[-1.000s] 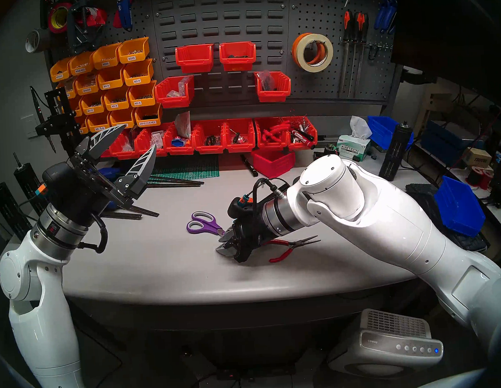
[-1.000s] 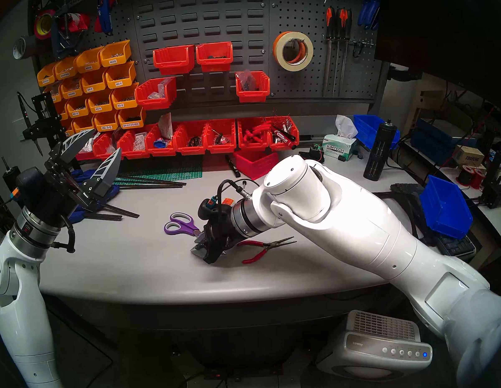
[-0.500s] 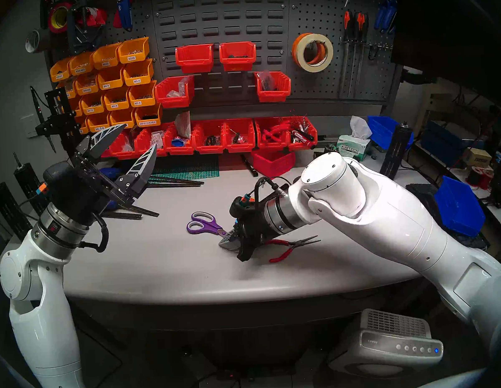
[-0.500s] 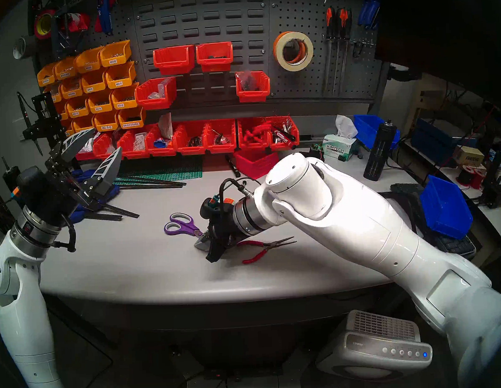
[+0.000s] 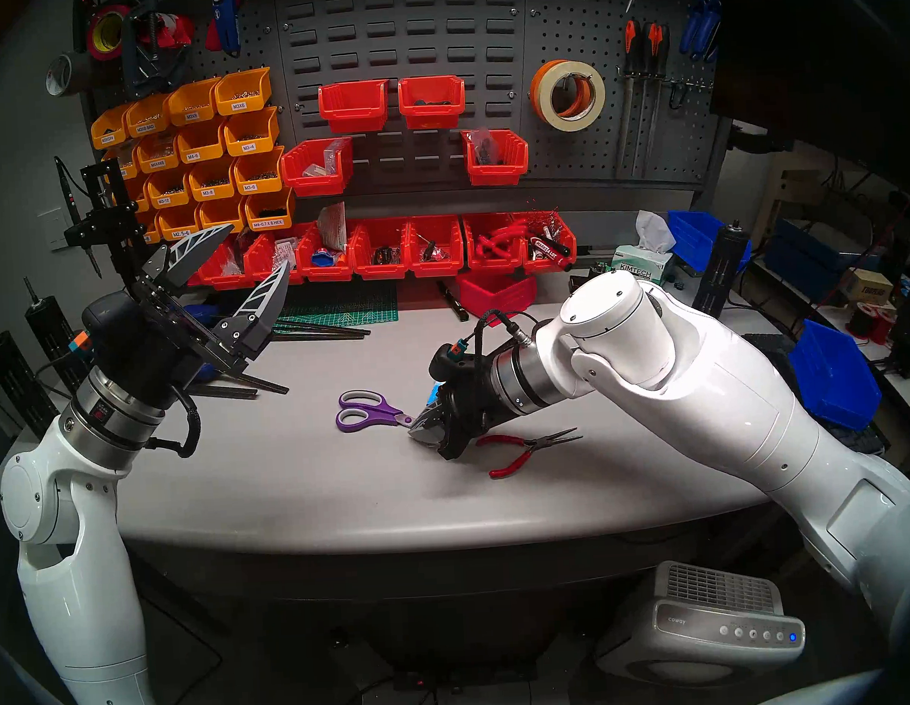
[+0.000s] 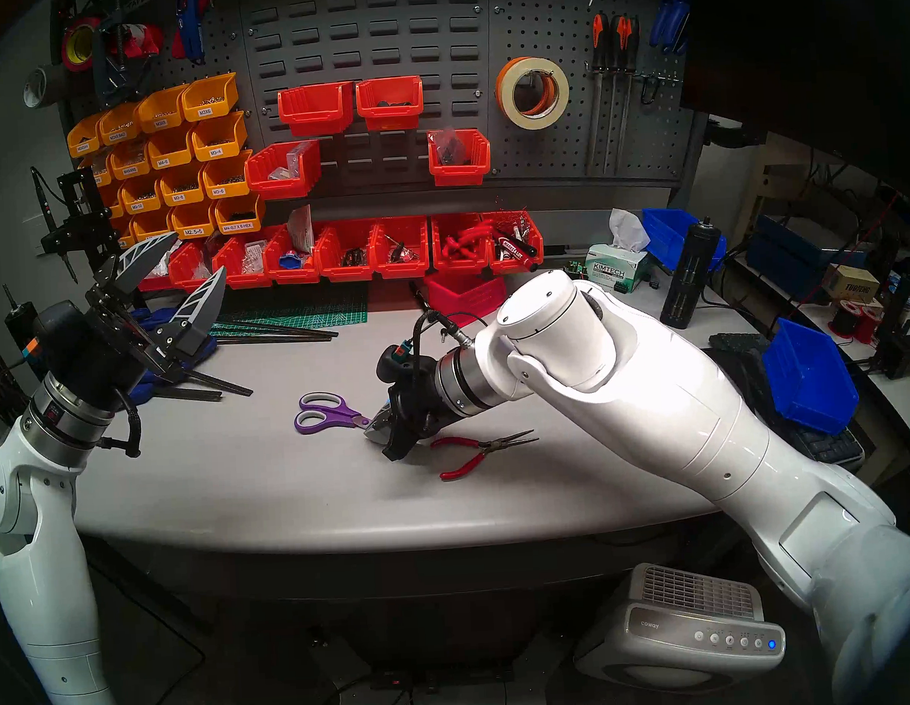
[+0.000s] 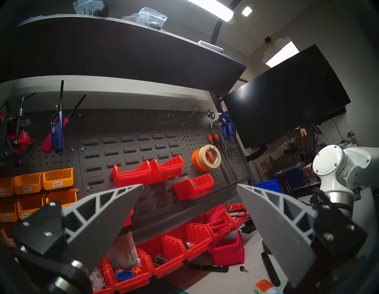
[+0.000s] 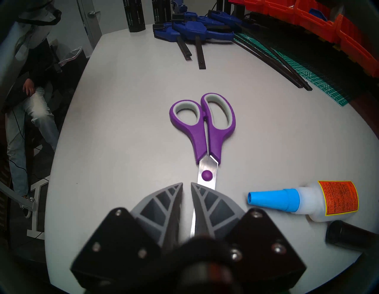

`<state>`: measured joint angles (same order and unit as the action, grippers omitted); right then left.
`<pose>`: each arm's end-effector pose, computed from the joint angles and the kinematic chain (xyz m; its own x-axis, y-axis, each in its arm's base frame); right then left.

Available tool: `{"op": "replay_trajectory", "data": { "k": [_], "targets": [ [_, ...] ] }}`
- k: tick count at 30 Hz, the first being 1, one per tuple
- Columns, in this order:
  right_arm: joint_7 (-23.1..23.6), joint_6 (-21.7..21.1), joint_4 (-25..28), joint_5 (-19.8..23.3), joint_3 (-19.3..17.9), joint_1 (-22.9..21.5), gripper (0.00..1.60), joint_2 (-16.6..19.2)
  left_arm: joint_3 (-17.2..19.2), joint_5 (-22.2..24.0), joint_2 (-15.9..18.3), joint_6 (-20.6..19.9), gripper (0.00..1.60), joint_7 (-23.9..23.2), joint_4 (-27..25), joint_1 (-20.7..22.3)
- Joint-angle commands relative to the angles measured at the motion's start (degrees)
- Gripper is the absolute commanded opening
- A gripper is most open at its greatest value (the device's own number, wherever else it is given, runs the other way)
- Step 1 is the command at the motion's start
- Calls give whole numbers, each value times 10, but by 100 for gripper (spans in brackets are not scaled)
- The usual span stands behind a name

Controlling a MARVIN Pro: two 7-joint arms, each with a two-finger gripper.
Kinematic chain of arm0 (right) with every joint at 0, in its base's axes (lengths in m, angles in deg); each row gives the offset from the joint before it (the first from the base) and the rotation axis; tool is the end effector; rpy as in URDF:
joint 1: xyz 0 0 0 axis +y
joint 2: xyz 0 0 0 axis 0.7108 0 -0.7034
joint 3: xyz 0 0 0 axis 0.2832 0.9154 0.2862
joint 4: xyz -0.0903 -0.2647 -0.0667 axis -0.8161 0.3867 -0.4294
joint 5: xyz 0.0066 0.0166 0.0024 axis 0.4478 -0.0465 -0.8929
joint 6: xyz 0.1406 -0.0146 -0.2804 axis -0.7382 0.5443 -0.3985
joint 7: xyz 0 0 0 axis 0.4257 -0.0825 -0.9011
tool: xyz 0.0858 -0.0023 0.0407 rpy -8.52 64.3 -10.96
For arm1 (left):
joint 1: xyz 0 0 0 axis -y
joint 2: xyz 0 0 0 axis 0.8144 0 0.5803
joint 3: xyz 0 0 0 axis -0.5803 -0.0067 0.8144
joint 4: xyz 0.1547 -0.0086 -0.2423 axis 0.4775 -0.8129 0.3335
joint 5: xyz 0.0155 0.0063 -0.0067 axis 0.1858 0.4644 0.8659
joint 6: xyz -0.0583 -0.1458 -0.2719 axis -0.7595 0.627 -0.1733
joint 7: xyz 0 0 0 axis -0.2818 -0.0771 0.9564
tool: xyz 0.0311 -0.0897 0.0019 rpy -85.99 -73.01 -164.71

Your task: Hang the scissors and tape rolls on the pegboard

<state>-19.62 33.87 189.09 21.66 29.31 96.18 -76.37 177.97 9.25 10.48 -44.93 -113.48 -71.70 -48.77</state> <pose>0.3813 0.1295 -0.1515 0.2084 0.6120 0.7629 0.9598 -0.2778 -0.0393 0.2743 0.1214 -0.0987 -0.5515 0.0010 0.8342 -0.4937 -0.8064 -0.3254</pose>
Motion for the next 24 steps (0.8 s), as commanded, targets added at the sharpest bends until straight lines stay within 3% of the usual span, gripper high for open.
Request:
{"op": "replay_trajectory", "data": {
  "k": [1, 7, 8, 10, 15, 20, 24],
  "targets": [
    [3, 0, 7, 23, -29, -1, 67, -3, -1, 4, 3, 3, 160, -1, -6, 10],
    [2, 4, -4, 24, -25, -3, 78, -2, -2, 3, 4, 4, 160, 1, -6, 10],
    [2, 5, -6, 24, -23, -4, 112, -2, -2, 4, 5, 3, 160, 2, -6, 11],
    [4, 6, -9, 21, -18, -7, 130, -4, -1, 4, 5, 3, 160, 3, -6, 12],
    [6, 10, -19, 16, -9, -12, 127, -8, 0, 5, 7, 3, 160, 5, -5, 13],
    [8, 14, -29, 10, -2, -16, 114, -11, 1, 5, 8, 3, 160, 7, -2, 15],
    [13, 16, -35, 0, 7, -22, 114, -11, 1, 5, 9, 5, 160, 7, 1, 15]
  ]
}}
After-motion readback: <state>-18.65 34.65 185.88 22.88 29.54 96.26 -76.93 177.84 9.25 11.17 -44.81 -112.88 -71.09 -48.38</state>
